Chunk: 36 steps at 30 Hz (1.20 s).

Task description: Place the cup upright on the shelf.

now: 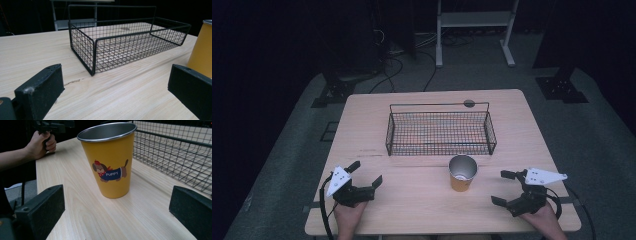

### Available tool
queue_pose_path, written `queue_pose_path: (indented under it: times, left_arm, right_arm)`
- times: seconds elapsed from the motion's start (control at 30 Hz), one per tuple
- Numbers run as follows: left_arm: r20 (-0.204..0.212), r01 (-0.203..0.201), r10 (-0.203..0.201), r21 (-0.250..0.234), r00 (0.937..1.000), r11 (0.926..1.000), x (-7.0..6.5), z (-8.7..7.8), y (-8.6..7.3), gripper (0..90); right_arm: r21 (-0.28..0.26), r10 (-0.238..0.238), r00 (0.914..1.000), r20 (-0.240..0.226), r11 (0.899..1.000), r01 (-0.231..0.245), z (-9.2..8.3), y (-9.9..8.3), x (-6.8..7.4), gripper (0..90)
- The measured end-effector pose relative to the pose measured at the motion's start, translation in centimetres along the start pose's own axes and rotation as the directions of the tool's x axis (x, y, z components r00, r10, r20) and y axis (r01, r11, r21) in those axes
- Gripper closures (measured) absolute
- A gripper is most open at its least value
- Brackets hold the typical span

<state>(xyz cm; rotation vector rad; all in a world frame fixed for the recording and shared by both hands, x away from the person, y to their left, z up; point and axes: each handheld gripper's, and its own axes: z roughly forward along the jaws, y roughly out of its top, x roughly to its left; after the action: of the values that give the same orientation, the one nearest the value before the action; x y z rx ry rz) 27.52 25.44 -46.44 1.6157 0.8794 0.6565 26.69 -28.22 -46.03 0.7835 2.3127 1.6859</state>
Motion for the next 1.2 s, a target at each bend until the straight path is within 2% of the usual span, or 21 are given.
queue_pose_path:
  times: [0.27, 1.2]
  left_arm:
    - [0.0, 0.0, 0.0, 0.001, 1.0, 1.0, 0.0, 0.0, 0.0, 0.0]
    - [0.003, -0.001, 0.001, -0.002, 1.0, 1.0, 0.0, 0.0, 0.0, 0.0]
  right_arm:
    - [0.027, -0.021, 0.9997, -0.01, 0.999, 0.021, 1.1, 1.2, 0.3, 0.0]
    - [0.077, -0.035, 0.9992, -0.02, 0.996, 0.037, 5.0, 4.4, 0.3, 0.0]
